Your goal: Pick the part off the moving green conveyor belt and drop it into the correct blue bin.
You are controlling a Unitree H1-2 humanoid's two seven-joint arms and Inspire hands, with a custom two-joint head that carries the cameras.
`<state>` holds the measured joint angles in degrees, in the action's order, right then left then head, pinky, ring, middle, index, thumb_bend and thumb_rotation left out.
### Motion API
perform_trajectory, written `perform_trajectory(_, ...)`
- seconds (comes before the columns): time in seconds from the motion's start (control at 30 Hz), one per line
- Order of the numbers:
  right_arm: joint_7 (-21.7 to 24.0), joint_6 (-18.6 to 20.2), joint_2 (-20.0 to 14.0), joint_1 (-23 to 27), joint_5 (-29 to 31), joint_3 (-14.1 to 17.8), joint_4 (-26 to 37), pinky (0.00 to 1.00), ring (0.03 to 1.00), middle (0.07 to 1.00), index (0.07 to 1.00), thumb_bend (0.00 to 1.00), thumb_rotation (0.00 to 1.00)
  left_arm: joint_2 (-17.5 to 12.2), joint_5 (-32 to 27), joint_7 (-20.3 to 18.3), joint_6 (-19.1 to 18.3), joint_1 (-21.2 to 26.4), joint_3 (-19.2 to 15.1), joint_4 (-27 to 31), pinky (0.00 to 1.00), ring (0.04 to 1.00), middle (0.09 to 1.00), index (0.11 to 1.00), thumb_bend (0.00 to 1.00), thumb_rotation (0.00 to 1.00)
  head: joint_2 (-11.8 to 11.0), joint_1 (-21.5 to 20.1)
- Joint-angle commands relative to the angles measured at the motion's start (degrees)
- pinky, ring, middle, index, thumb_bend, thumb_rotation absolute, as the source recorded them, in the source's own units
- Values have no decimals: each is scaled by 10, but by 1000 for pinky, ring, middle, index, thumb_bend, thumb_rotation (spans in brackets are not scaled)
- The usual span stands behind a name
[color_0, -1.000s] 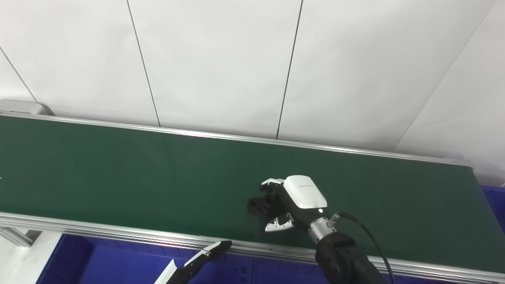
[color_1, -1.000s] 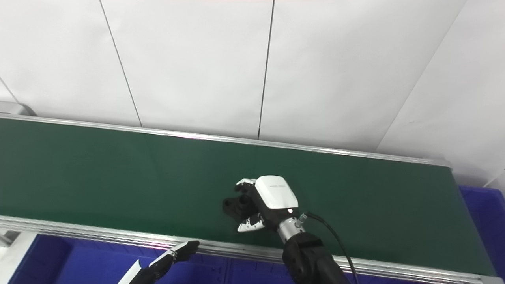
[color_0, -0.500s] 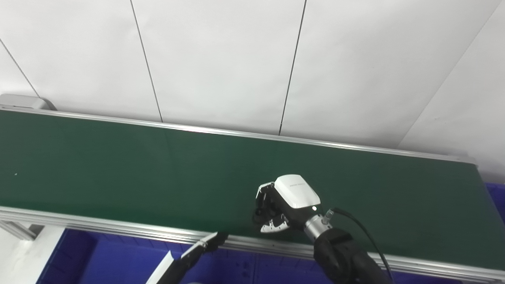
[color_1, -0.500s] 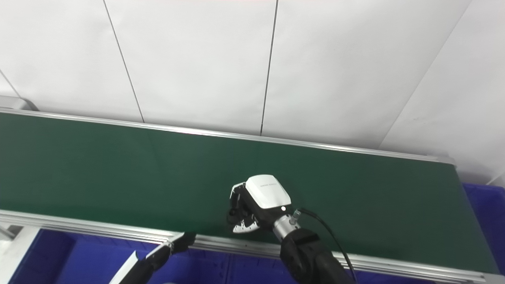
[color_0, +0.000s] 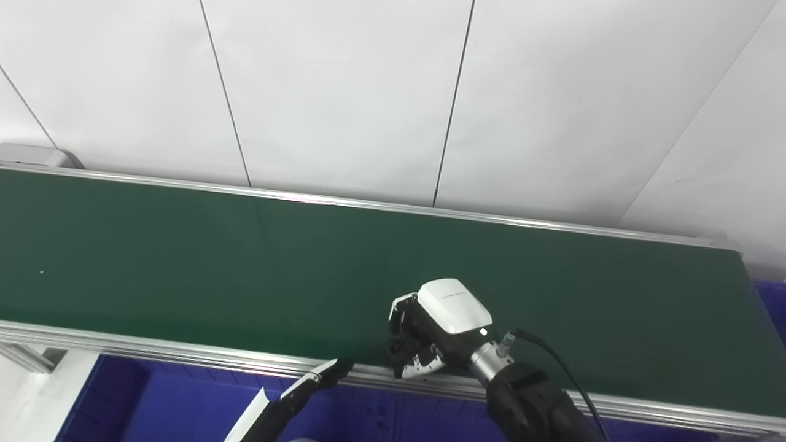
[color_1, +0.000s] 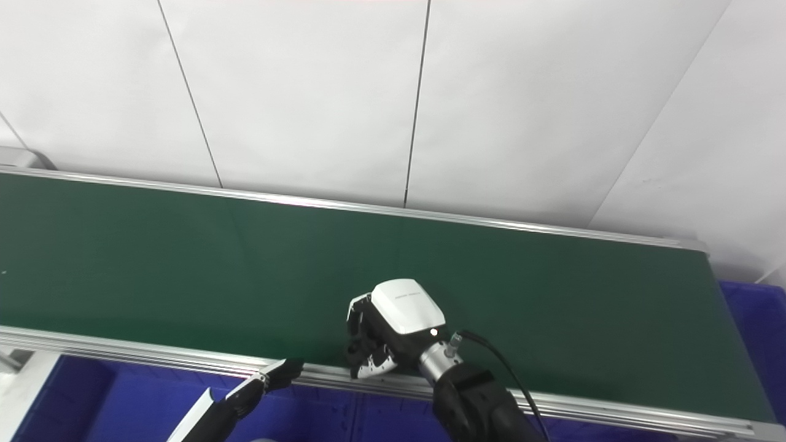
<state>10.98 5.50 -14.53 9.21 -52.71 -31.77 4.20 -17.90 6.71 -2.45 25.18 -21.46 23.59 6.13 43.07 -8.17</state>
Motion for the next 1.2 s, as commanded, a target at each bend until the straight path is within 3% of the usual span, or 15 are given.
perform_trajectory(0.0,-18,-22,3,9,11,17,38,278,346,480,492,524,0,1,9,2,17,0,-2,14,857,883,895,882,812,395,0,0)
perform_trajectory(0.33,-30,-14,12,-31,33,75,147,203,279,474,491,523,0,1,13,4,17,-5,-4,17,851,871,887,878,819,404,4,3)
perform_trajectory(0.47,-43,-32,8,-54,48,96,182,193,255,472,490,525,0,2,11,0,17,-7,-6,20,878,874,885,876,818,404,5,3)
perform_trajectory(0.57,-44,-36,2,-70,46,103,198,208,274,473,490,526,0,1,12,-2,17,-10,-9,23,908,882,886,873,816,402,7,5)
perform_trajectory(0.8,-55,-36,3,-115,67,124,214,198,257,472,490,526,0,-1,6,-6,17,-12,-10,29,871,881,890,878,811,385,15,4)
perform_trajectory(1.03,-75,-48,4,-180,75,133,254,175,233,471,489,526,0,1,-7,-20,17,-20,-19,38,881,894,900,886,830,397,33,-5)
perform_trajectory(1.17,-63,-37,7,-224,79,138,281,193,252,472,489,526,0,1,-14,-33,17,-21,-26,46,881,893,902,888,823,398,47,-8)
